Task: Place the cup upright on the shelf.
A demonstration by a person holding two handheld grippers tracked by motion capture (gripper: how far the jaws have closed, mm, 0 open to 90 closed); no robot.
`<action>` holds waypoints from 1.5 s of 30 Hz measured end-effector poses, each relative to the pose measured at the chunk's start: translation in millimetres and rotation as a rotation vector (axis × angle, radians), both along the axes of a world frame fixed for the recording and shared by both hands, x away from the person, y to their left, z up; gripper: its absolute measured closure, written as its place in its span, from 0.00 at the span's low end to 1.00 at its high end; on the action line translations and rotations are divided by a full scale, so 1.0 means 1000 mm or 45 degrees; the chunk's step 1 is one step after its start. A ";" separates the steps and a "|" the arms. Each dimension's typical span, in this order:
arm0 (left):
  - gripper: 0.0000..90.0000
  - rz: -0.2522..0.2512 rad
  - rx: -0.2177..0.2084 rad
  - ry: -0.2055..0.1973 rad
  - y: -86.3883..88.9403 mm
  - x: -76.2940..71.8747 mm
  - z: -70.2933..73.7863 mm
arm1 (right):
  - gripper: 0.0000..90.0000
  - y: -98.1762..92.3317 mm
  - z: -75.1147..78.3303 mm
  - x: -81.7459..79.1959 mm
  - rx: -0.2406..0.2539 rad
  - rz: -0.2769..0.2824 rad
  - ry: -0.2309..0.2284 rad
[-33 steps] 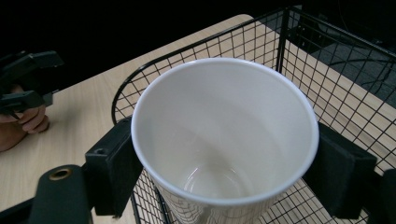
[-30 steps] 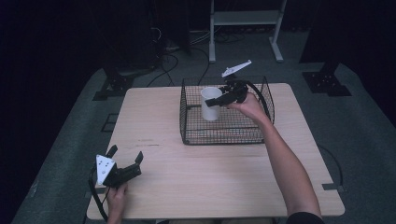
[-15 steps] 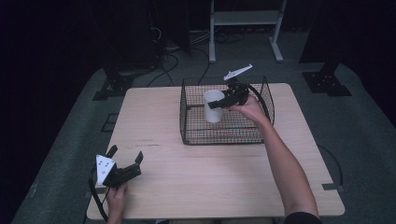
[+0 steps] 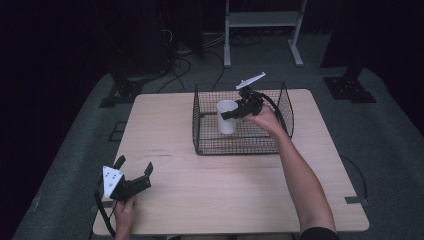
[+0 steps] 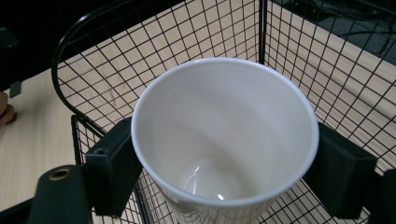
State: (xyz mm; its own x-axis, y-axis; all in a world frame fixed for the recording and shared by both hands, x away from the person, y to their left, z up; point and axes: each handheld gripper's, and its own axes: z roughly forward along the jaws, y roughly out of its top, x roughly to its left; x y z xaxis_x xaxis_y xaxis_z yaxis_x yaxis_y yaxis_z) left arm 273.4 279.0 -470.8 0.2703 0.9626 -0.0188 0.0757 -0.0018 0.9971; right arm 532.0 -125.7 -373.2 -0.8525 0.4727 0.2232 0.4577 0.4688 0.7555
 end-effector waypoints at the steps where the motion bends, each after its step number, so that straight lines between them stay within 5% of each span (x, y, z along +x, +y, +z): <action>1: 0.00 0.000 0.000 0.001 0.000 0.000 0.000 | 0.21 0.001 -0.001 0.000 -0.005 0.004 0.003; 36: 0.00 -0.002 0.007 0.000 0.000 0.000 0.000 | 0.21 0.007 -0.024 0.008 -0.158 -0.012 0.066; 45: 0.00 -0.005 0.011 0.002 0.000 0.000 0.000 | 0.20 0.007 -0.025 0.004 -0.156 -0.013 0.034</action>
